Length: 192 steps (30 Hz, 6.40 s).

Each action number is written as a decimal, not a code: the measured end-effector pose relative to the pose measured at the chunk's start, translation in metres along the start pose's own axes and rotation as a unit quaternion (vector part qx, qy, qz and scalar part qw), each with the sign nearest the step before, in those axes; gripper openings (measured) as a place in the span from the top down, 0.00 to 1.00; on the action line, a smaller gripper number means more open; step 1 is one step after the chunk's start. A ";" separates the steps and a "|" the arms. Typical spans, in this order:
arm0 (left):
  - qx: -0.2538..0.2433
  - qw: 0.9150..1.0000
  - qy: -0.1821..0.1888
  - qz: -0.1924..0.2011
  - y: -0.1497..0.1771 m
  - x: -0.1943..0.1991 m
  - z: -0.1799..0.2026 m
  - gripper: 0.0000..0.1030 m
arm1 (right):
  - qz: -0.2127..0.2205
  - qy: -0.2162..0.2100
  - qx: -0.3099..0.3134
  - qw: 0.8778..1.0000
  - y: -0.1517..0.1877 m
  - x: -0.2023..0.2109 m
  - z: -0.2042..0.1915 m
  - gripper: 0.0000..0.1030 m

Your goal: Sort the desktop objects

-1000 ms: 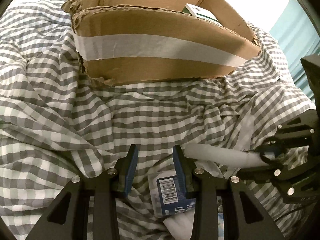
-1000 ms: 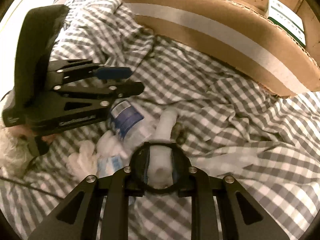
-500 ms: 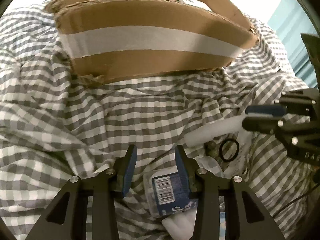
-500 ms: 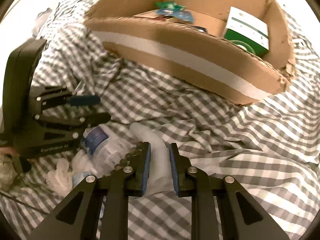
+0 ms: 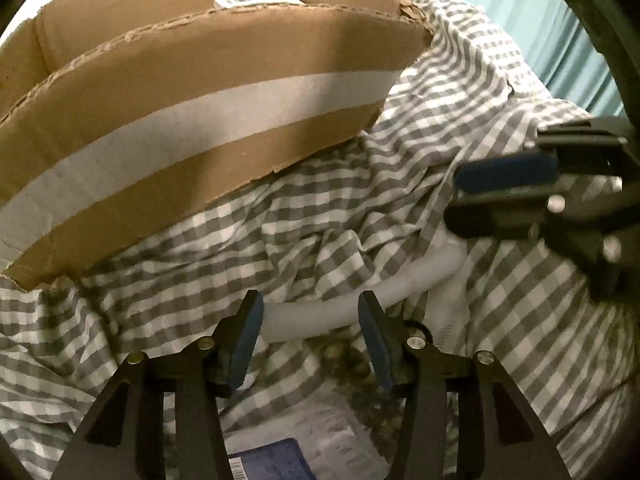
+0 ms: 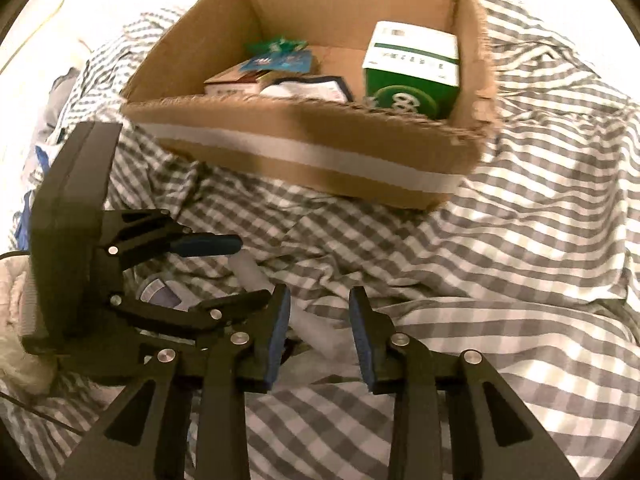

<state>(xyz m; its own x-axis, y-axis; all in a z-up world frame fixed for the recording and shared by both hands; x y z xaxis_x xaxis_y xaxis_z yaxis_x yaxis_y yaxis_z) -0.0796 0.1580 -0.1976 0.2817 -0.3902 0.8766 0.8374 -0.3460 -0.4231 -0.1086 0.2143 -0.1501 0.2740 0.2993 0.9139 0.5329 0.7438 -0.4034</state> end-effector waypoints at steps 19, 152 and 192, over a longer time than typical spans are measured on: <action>0.026 0.998 0.037 -0.043 0.013 -0.008 -0.011 0.58 | -0.009 -0.001 -0.002 1.000 0.011 -0.003 0.008 0.58; 0.136 0.975 -0.131 0.113 -0.024 0.111 -0.041 0.13 | 0.111 0.012 -0.080 0.990 -0.030 0.078 0.018 0.27; 0.226 0.958 -0.157 0.077 0.026 0.078 -0.096 0.14 | -0.061 -0.062 0.023 0.996 0.013 -0.069 -0.064 0.29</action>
<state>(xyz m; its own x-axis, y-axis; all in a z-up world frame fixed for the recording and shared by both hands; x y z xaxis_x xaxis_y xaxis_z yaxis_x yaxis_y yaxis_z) -0.0810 0.0364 -0.1628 0.4858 -0.1063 0.8676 0.8720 0.1281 -0.4725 -0.0691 0.1652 -0.2215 0.1072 0.2742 0.9557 0.5176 0.8053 -0.2891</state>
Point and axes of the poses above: each gripper's, at about its wrist camera, not at the fingertips, and x roughly against the way its jaws point, z to its right, y to its underside, the point moved 6 cm from there along -x, roughly the way its jaws point, and after that the axes turned 10 degrees about x, right-handed, at the moved point
